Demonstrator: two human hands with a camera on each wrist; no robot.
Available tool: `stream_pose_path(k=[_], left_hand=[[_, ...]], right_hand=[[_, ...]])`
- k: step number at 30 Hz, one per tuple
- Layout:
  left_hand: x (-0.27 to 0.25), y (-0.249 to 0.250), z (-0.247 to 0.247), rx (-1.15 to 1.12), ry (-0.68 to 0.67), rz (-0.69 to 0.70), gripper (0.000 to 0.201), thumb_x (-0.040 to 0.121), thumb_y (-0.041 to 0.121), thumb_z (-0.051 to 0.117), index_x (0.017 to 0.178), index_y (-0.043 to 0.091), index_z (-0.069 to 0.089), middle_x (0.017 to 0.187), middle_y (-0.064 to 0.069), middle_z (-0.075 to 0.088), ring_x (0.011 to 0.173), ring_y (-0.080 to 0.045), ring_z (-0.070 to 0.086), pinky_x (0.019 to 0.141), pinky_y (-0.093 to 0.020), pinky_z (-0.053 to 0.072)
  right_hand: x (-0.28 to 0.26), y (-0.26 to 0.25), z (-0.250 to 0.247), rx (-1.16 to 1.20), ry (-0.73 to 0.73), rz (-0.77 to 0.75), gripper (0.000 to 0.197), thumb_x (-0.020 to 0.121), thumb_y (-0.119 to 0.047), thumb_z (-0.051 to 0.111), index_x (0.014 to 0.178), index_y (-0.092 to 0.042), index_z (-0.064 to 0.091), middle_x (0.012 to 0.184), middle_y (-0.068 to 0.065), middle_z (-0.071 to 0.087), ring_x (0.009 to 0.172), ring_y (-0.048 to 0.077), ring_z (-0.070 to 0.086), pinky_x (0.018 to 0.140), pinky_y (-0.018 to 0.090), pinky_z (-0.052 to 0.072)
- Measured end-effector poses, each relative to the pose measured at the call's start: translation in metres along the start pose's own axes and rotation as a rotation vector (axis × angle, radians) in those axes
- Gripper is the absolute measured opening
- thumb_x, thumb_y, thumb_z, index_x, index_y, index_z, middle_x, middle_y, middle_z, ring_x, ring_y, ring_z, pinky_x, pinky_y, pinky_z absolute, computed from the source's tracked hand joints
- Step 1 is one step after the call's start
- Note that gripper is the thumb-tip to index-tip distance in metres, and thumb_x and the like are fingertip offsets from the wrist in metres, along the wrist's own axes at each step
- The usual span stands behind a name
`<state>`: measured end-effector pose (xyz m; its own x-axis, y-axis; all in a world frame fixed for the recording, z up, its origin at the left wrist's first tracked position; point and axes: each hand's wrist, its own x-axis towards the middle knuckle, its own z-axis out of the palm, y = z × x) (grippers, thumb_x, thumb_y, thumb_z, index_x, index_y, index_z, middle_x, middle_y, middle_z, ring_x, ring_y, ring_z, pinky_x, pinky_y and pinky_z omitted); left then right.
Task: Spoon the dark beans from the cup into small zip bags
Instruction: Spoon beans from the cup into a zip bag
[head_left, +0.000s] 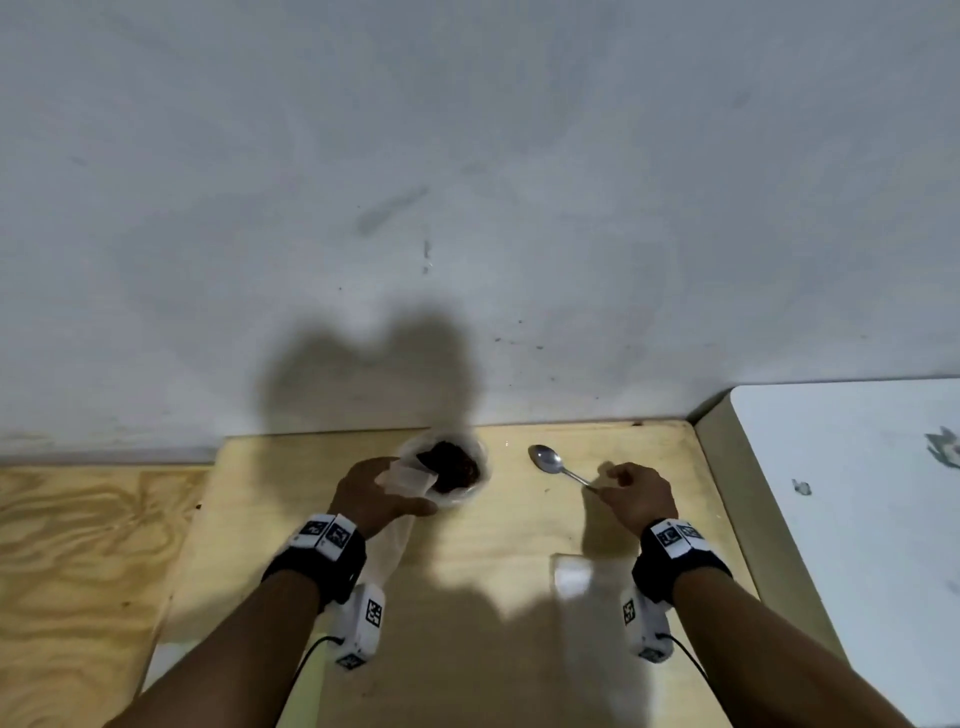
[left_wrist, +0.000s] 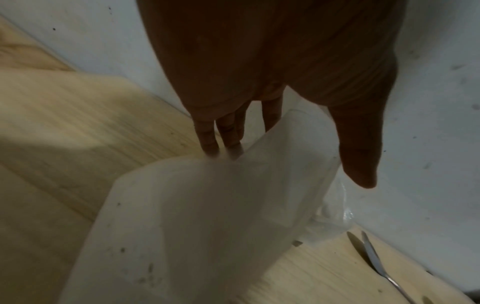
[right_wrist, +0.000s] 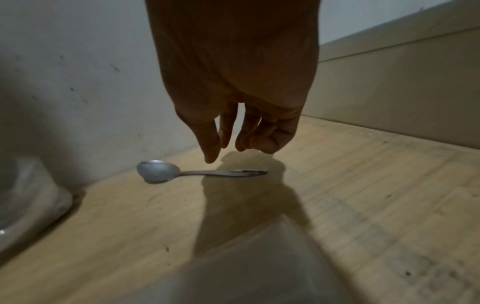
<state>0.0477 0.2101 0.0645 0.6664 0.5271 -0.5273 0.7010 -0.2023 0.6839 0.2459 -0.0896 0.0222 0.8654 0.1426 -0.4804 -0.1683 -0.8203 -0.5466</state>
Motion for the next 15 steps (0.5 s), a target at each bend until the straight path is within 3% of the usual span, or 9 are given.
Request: stream_pose_path(k=[2,4,9,12,15], left_hand=[[0.007,-0.002,0.005,-0.027,-0.022,-0.029,0.111,0.024,0.062,0.083,0.125,0.024,0.059,0.118,0.004,0.061,0.109,-0.021,0.062,0.081,-0.027,0.047],[0.011,-0.004,0.009,-0.043,-0.021,-0.056,0.113,0.023,0.062,0.084,0.126,0.024,0.060,0.120,0.002,0.065,0.109,-0.021,0.063,0.083,-0.029,0.050],[0.018,-0.012,0.018,-0.038,-0.026,-0.084,0.128,0.023,0.068,0.085,0.137,0.018,0.054,0.134,-0.006,0.060,0.116,-0.025,0.060,0.097,-0.042,0.052],[0.020,-0.016,0.021,-0.041,-0.018,-0.085,0.128,0.023,0.066,0.086,0.137,0.017,0.054,0.134,-0.006,0.060,0.115,-0.026,0.061,0.095,-0.042,0.053],[0.022,-0.017,0.024,-0.047,-0.009,-0.078,0.126,0.023,0.064,0.085,0.136,0.016,0.054,0.131,-0.007,0.062,0.113,-0.026,0.062,0.094,-0.039,0.053]], right_hand=[[0.007,0.005,0.002,-0.046,-0.013,0.001,0.031,0.082,-0.027,0.076,0.112,-0.019,0.073,0.118,0.006,0.070,0.101,0.023,0.064,0.086,0.023,0.044],[0.010,0.007,0.006,-0.097,-0.001,-0.014,0.019,0.080,-0.025,0.070,0.099,-0.024,0.075,0.107,0.003,0.072,0.086,0.019,0.062,0.080,0.023,0.046],[0.012,0.014,0.010,-0.226,0.019,-0.031,0.009,0.072,-0.025,0.060,0.074,-0.029,0.068,0.089,-0.009,0.064,0.074,0.012,0.060,0.071,0.025,0.050],[0.011,0.012,0.009,-0.296,-0.003,-0.054,0.007,0.075,-0.022,0.058,0.073,-0.027,0.063,0.085,-0.008,0.061,0.074,0.014,0.059,0.079,0.033,0.053],[0.010,0.008,0.007,-0.461,-0.062,-0.086,0.013,0.068,-0.020,0.052,0.078,-0.027,0.056,0.077,-0.009,0.062,0.074,0.015,0.057,0.086,0.039,0.044]])
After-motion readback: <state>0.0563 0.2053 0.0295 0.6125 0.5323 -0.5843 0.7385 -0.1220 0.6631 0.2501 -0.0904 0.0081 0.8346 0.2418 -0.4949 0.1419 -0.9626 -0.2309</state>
